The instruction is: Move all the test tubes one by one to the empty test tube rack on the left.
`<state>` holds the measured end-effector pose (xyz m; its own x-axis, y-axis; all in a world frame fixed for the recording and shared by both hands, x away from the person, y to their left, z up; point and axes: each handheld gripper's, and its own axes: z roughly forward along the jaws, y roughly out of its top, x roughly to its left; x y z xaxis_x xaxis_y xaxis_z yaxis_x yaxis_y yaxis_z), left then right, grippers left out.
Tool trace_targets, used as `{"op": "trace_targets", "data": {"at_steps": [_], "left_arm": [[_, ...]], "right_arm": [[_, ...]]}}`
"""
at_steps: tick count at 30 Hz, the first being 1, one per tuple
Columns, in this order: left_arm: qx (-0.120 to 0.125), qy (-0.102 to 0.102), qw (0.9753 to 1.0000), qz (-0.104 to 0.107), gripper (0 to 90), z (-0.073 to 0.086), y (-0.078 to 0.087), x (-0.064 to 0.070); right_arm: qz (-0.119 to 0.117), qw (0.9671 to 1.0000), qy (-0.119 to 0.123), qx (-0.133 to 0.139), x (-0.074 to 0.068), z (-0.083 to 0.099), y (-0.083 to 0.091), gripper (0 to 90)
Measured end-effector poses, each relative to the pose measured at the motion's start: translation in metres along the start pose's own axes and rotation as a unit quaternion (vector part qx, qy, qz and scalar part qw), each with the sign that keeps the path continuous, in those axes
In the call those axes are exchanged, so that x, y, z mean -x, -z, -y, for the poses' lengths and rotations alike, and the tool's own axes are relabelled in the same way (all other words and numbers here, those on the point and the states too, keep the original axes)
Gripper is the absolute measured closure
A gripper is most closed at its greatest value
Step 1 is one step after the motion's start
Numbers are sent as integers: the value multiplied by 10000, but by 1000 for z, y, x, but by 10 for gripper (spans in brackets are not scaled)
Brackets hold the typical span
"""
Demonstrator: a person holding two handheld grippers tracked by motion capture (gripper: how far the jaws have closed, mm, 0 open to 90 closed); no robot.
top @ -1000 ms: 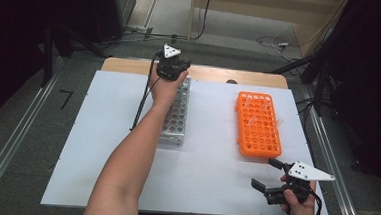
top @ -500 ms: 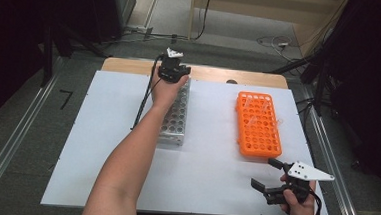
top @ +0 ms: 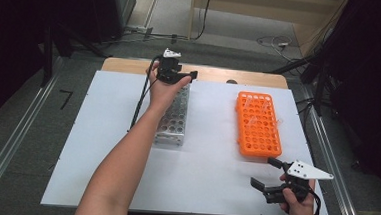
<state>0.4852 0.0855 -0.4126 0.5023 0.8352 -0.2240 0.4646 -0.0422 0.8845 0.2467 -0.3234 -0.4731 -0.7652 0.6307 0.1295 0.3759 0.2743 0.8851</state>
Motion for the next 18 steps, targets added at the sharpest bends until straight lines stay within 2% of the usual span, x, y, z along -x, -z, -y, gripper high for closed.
{"op": "trace_targets", "data": {"at_steps": [5, 8, 18], "left_arm": [[57, -37, 9995, 307, 65, 5, 16, 9], [109, -31, 9992, 383, 13, 8, 28, 12], [179, -32, 9980, 604, 0, 26, 67, 19]], "right_arm": [[-5, 10000, -40, -28, 0, 0, -2, 0], [-16, 10000, -28, -38, -1, -1, -3, 0], [3, 10000, -1, -52, -4, -4, -7, 0]]}}
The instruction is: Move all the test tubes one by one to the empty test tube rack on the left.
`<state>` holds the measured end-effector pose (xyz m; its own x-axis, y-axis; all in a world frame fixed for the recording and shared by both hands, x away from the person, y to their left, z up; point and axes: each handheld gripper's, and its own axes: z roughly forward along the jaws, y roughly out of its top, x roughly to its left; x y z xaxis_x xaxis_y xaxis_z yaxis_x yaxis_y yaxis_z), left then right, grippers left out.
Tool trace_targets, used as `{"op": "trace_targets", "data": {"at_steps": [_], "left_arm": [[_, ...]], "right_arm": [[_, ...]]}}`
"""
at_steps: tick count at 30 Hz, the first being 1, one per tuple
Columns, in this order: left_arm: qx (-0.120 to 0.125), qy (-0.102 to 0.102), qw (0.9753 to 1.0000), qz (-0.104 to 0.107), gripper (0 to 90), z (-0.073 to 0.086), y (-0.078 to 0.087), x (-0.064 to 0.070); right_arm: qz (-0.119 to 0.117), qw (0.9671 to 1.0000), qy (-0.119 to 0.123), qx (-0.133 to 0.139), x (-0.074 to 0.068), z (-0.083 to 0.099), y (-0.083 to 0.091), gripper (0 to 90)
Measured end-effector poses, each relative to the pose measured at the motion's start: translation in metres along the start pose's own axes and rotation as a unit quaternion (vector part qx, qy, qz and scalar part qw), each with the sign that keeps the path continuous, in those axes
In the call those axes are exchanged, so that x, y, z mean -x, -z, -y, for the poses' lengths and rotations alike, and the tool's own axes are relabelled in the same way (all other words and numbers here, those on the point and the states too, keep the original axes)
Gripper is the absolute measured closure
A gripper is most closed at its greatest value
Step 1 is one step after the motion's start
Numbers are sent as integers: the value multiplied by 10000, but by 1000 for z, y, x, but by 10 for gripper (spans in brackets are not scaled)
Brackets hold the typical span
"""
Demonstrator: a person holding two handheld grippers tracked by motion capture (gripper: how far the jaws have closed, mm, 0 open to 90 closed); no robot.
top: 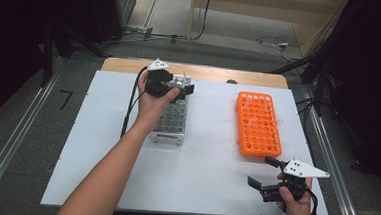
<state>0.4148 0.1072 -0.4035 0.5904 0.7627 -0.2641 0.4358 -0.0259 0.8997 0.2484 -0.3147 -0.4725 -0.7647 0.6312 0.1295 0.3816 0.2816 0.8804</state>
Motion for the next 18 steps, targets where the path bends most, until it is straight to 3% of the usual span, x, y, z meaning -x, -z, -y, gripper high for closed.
{"op": "trace_targets", "data": {"at_steps": [4, 18], "left_arm": [[-43, 31, 10000, 81, 0, 13, 12, 7], [-94, -366, 9993, 5, 0, 52, 49, 44]], "right_arm": [[20, 10000, -12, -12, 0, -1, -1, 0], [206, 9998, -31, 10, 2, -6, -4, 0]]}}
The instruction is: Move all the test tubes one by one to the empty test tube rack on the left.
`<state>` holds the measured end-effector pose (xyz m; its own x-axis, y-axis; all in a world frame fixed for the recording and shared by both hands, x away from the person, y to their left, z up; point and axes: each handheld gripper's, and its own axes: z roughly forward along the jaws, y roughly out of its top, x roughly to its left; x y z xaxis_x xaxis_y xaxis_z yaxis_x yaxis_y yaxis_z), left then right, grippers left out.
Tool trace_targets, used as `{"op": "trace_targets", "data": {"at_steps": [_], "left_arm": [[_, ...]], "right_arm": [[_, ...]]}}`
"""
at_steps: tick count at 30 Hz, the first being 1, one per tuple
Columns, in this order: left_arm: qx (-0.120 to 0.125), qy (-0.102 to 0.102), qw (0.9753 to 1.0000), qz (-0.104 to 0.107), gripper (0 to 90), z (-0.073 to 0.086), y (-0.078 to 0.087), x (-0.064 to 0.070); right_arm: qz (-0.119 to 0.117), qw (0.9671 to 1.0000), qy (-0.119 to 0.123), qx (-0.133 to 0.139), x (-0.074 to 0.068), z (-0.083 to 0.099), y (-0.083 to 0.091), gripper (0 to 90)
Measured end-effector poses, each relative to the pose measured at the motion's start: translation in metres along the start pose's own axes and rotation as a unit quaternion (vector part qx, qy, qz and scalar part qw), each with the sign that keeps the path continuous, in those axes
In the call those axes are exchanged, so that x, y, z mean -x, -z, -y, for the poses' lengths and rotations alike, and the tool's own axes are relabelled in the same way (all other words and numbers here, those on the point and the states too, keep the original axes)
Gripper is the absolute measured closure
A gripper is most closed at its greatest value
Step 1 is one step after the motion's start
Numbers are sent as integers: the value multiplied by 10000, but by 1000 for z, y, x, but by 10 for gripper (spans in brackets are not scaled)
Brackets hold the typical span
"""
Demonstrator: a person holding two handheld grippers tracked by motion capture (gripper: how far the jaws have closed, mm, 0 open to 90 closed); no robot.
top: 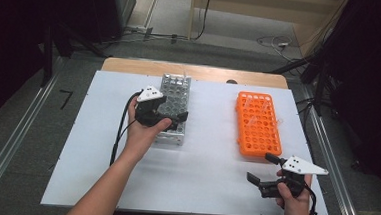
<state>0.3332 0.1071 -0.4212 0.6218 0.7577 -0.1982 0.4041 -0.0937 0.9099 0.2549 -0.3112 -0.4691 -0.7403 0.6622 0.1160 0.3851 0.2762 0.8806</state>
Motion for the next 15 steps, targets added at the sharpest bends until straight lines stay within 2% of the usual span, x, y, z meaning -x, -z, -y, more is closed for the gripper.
{"op": "trace_targets", "data": {"at_steps": [2, 5, 8, 13, 15], "left_arm": [[-23, -90, 9999, -49, 0, 6, 4, 6], [-6, -89, 10000, -38, 0, 14, 9, 13], [-59, -182, 9998, -5, 0, 22, 11, 20], [64, -71, 9999, 96, 0, 32, 17, 26], [2, -112, 9999, 105, 0, 35, 18, 27]], "right_arm": [[81, 10000, 33, -37, 0, -2, -1, 0], [114, 9999, 2, -46, 0, -4, -2, 0], [173, 9998, -36, -67, 2, -8, -4, 0], [283, 9995, -100, -83, 8, -15, -5, 0], [327, 9993, -129, -81, 11, -18, -5, 0]]}}
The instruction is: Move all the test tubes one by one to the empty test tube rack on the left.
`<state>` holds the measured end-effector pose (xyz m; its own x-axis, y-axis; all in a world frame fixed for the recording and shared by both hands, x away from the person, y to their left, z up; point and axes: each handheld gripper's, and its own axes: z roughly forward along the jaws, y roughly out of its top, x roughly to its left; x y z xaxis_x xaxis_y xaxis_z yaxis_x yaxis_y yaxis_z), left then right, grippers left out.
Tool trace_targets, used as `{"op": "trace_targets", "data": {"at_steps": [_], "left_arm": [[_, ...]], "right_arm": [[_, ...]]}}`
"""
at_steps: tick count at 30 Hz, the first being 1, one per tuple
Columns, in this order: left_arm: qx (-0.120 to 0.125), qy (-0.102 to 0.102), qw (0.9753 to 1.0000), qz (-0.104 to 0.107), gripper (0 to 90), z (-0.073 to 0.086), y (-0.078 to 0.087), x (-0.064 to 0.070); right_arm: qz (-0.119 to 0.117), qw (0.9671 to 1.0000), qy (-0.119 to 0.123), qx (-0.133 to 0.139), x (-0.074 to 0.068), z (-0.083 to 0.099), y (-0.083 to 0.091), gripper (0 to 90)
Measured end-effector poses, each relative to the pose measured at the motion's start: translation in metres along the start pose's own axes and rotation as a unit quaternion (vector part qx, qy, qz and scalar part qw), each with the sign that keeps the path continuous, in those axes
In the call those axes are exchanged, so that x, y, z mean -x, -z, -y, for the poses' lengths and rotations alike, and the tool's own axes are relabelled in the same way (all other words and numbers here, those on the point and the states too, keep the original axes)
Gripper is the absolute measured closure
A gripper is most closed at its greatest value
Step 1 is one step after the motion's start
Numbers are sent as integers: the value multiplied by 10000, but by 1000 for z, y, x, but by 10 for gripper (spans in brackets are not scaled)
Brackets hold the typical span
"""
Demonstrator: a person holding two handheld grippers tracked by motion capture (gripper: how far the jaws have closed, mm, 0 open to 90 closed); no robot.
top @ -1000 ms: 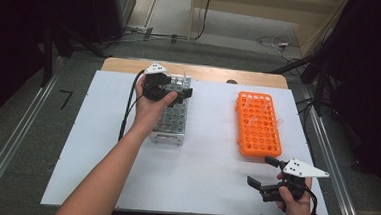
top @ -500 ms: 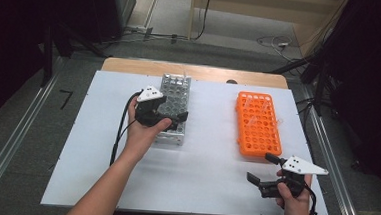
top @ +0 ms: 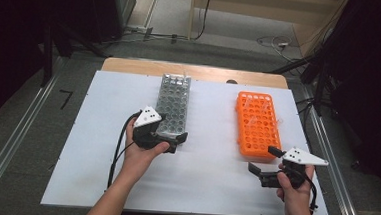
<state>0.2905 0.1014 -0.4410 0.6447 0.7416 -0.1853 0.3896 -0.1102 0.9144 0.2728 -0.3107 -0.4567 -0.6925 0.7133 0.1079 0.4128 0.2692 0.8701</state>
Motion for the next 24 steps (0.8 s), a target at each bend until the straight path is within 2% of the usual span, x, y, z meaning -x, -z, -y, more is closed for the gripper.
{"op": "trace_targets", "data": {"at_steps": [3, 11, 15, 17, 18, 19, 20, 24], "left_arm": [[52, 102, 9999, 67, 0, 3, 3, 1], [109, 96, 9998, 97, 0, 5, 7, 5], [101, 99, 9998, 130, 0, 5, 7, 6], [104, 107, 9998, 118, 0, 6, 7, 6], [128, 137, 9998, 111, 0, 6, 7, 5], [141, 154, 9997, 111, 0, 6, 8, 5], [137, 158, 9997, 109, 0, 6, 8, 5], [133, 182, 9997, 122, 0, 6, 8, 3]], "right_arm": [[106, 9999, -67, 11, 5, -6, 0, 0], [514, 9986, -134, 56, 28, -27, -3, 0], [764, 9964, -369, 80, 44, -33, -6, 0], [871, 9953, -424, 73, 51, -35, -8, 0], [1034, 9938, -417, 21, 56, -37, -11, 0], [1034, 9938, -417, 21, 56, -37, -11, 0], [1140, 9926, -418, -13, 59, -38, -12, 0], [1163, 9915, -576, -39, 72, -39, -16, 29]]}}
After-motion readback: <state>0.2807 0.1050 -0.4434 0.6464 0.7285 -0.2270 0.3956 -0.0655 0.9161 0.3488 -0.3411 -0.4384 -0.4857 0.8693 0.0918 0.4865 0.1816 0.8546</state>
